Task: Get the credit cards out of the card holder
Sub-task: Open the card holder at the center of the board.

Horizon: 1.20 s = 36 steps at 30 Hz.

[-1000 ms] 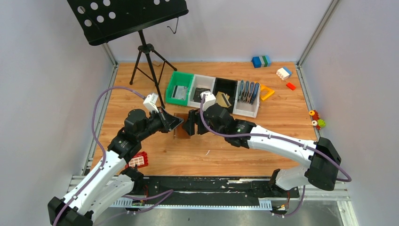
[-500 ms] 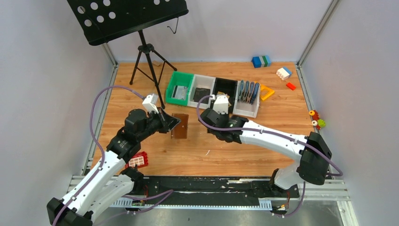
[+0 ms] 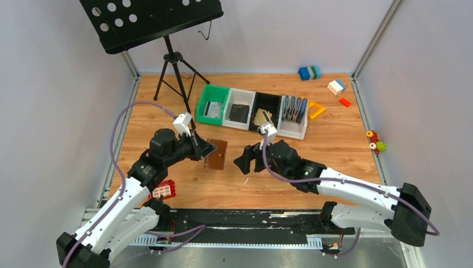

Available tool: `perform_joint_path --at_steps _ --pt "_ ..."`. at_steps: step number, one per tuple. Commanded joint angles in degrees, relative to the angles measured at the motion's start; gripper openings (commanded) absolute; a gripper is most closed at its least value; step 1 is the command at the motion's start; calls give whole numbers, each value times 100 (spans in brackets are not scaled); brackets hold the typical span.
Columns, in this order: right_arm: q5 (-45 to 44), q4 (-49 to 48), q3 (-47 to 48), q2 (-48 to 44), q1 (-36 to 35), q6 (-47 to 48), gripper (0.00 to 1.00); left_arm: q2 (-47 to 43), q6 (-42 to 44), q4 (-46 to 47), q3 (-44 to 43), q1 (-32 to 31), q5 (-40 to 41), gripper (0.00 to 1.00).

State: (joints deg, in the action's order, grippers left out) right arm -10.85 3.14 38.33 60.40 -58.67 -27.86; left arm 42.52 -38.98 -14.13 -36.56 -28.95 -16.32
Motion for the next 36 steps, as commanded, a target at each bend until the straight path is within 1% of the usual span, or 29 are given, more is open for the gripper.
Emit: perform_joint_path --at_steps 1,3,5,7,9,11,13,18,19,20,22,26,29,32,36 --pt "1129 -1226 541 538 -121 179 82 -66 -471 514 -137 -5 -481 0" --pt "1094 -1035 794 779 -205 178 84 -124 -679 688 -11 -5 -584 0" --pt "1085 -1197 829 896 -253 131 84 -169 -847 795 58 -5 -690 0" --pt "825 -1182 833 964 -258 19 80 -202 -933 846 93 -5 -757 0" --pt "524 -986 883 977 -258 -85 69 -237 -961 822 103 -5 -797 0" --pt "255 -917 812 894 -259 -223 51 -268 -962 781 122 -5 -782 0" --pt "85 -1010 631 706 -262 -309 31 -307 -962 776 151 -5 -772 0" --pt "166 -1252 221 278 -258 -385 3 -298 -821 802 279 -5 -728 0" --pt "199 -1261 158 211 -256 -388 0 -273 -770 813 321 -5 -717 0" --pt "214 -1240 120 164 -257 -402 0 -226 -666 804 364 -5 -685 6" --pt "170 -1152 42 64 -254 -456 0 -61 -448 689 417 -5 -548 22" --pt "168 -1090 -179 -26 -258 -695 0 388 -28 714 683 -5 -431 45" --pt "272 -1032 -325 67 -261 -1078 0 694 127 1031 997 -10 -584 49" --pt "375 -1151 -577 267 -259 -1410 0 964 139 1605 1415 -104 -766 60" --pt "291 -1251 -764 653 -260 -1641 0 1228 409 2072 1786 -298 -834 74"
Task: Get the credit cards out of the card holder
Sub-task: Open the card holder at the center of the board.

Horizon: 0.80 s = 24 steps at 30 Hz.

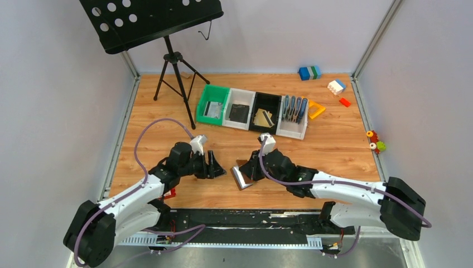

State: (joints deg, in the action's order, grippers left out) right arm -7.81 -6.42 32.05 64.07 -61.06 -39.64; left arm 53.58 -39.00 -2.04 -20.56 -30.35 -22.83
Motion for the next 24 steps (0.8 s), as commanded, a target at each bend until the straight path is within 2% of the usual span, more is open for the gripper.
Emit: perform_joint_path --at_steps 1,4,9,15,19,24 --pt "-53 -272 -134 400 -20 -504 0 174 474 961 249 -171 -179 78" --pt "-97 -231 -93 677 -18 -591 0 346 768 1116 277 -167 -270 84" --pt "-468 186 67 673 -20 -601 0 1060 1034 1510 156 -182 -425 81" --pt "-1390 1399 372 -10 14 -450 0 1778 578 2425 -75 -209 -737 74" --pt "-2024 1790 137 -605 117 -663 0 2005 758 2198 -557 -260 -356 71" --pt "-2438 2587 -177 -1105 603 -824 0 2241 785 2896 -309 -292 -192 67"
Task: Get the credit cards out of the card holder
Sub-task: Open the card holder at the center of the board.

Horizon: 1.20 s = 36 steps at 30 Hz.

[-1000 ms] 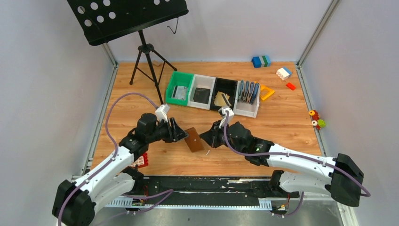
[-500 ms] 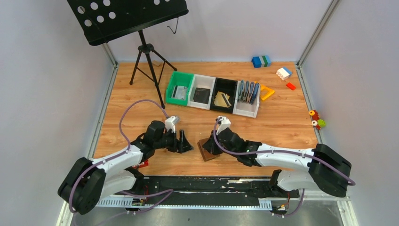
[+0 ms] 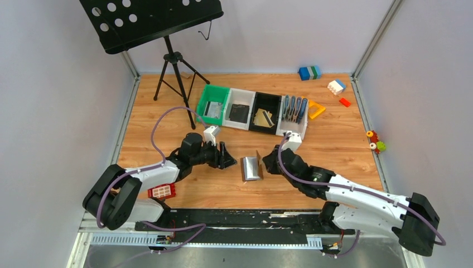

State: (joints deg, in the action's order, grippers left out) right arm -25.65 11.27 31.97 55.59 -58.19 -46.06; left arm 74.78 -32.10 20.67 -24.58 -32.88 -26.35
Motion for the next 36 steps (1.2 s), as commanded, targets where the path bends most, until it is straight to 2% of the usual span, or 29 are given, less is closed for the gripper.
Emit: perform_joint_path --at_steps 1,6,9,13,17,20,24,29,31,33,36 --pt "-707 1090 -170 -294 440 -199 0 71 246 435 19 -60 140 66" --pt "-337 1628 -259 -210 1019 99 0 -71 254 579 151 -113 236 67" --pt "8 1553 -324 -61 1078 288 5 61 258 565 96 -126 106 67" --pt "20 1646 -335 -19 1082 275 5 310 277 631 -25 -215 -61 67" --pt "182 1814 -230 151 1215 482 14 689 286 668 -232 -507 -267 67" --pt "367 1913 -210 330 1452 664 12 1114 295 640 -614 -926 -657 64" --pt "661 1794 -438 281 1530 740 11 1349 491 382 -982 -1352 -557 63" --pt "766 1777 -653 -231 1558 700 15 1491 446 365 -1046 -1361 -498 63" --pt "791 1810 -688 -402 1592 715 15 1514 487 161 -1125 -1353 -236 62" --pt "773 1846 -684 -486 1652 742 15 1490 623 -281 -1241 -1341 259 61" --pt "839 1829 -684 -473 1760 779 11 1416 575 -378 -1173 -1205 349 61"
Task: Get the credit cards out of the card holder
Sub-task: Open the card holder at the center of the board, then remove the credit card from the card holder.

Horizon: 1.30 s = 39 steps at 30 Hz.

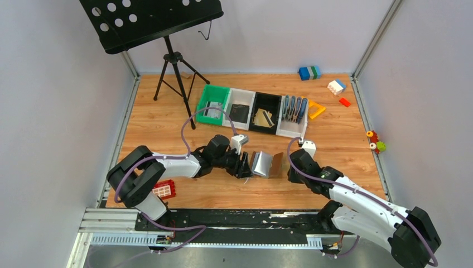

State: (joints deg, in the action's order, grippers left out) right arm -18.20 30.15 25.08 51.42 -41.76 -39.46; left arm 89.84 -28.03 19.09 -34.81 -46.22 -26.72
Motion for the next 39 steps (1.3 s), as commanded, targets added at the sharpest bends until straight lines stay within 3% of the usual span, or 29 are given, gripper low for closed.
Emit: perform_joint_path --at_steps 1,3,11,22,29,37,39 --pt "104 -62 -1 -25 134 116 8 -112 62 -93 -71 194 356 61" --pt "74 -35 -1 87 167 84 0 -109 -122 118 44 388 153 61" --pt "12 56 53 393 182 -15 0 337 -685 508 -29 614 -401 63" --pt "-406 620 793 1832 187 -164 0 1065 -1081 741 -620 606 -1046 61" --pt "-339 543 895 2088 189 -102 0 1255 -1073 672 -913 555 -1155 44" --pt "119 277 919 2124 193 190 0 1575 -1014 771 -1177 308 -1353 37" --pt "145 251 911 2104 189 221 0 1615 -992 775 -1204 281 -1356 31"
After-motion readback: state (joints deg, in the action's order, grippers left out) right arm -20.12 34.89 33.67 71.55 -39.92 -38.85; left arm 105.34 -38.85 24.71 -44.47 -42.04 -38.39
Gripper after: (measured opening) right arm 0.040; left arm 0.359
